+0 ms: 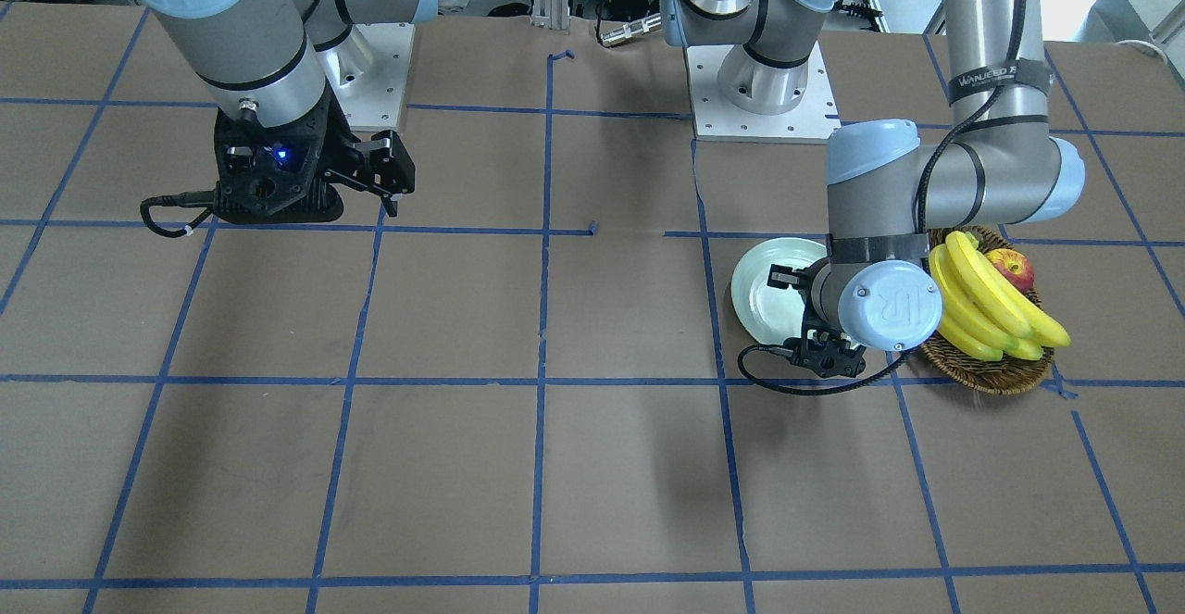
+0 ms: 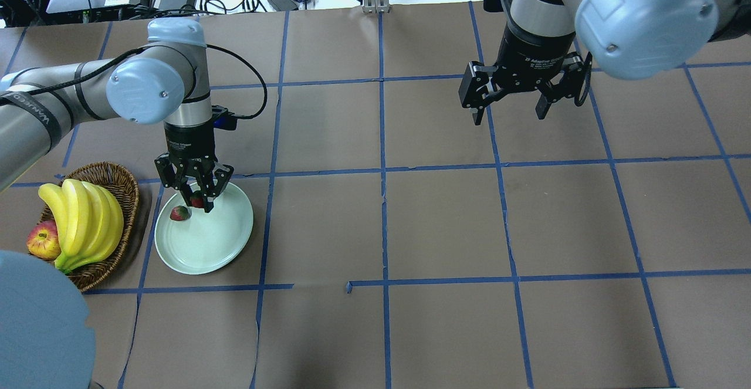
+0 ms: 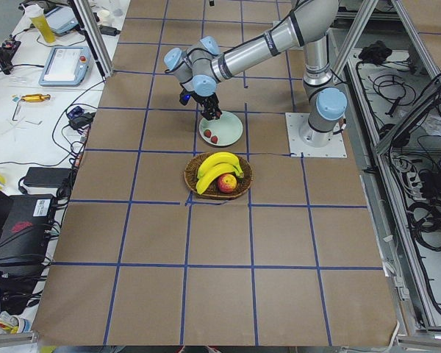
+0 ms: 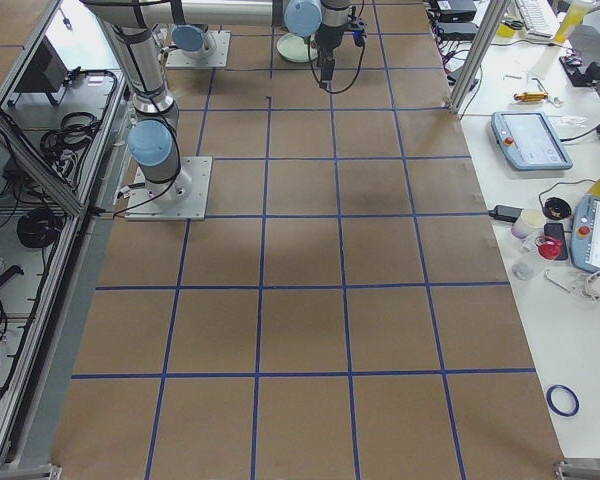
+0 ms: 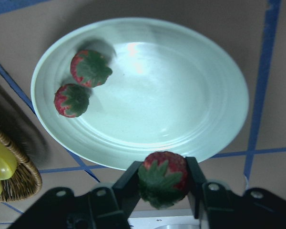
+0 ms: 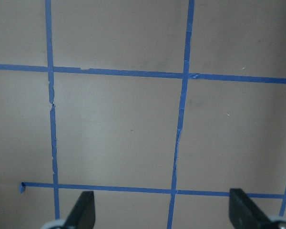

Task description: Collect all strawberries into plate

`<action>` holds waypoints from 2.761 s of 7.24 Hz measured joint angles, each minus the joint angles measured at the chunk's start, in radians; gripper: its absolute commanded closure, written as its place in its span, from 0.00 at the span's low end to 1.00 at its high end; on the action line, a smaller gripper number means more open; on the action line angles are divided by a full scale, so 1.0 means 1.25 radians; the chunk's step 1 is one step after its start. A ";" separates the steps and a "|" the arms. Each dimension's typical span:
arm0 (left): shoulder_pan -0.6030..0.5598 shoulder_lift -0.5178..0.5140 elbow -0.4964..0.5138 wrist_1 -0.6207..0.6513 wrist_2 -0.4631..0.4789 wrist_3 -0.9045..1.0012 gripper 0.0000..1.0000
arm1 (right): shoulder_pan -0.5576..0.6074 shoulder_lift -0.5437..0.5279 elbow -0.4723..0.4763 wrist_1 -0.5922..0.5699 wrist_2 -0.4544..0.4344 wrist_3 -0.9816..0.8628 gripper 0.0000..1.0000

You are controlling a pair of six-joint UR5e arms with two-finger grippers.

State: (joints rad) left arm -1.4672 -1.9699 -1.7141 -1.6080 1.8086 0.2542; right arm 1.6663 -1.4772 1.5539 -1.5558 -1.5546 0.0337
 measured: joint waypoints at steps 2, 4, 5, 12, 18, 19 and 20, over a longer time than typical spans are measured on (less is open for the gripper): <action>0.003 -0.003 -0.003 0.008 0.000 0.002 0.00 | 0.001 0.001 0.000 0.000 0.001 0.000 0.00; 0.003 0.002 0.003 0.016 0.000 0.004 0.00 | 0.001 0.001 0.000 0.000 0.002 0.000 0.00; 0.003 0.010 0.007 0.033 -0.003 0.002 0.00 | 0.001 0.001 0.000 0.000 0.002 0.000 0.00; 0.002 0.083 0.086 0.138 -0.072 -0.071 0.00 | 0.002 0.002 0.000 0.003 0.001 0.000 0.00; -0.129 0.237 0.145 0.017 -0.149 -0.279 0.00 | -0.002 -0.004 -0.004 0.004 -0.011 -0.007 0.00; -0.153 0.252 0.146 0.007 -0.150 -0.290 0.00 | -0.002 -0.005 -0.005 0.004 -0.008 -0.006 0.00; -0.164 0.265 0.148 -0.005 -0.154 -0.293 0.00 | -0.002 -0.005 -0.006 0.003 -0.004 -0.003 0.00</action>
State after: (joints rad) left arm -1.6727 -1.6391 -1.5290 -1.6136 1.6158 -0.1125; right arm 1.6636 -1.4837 1.5464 -1.5521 -1.5594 0.0293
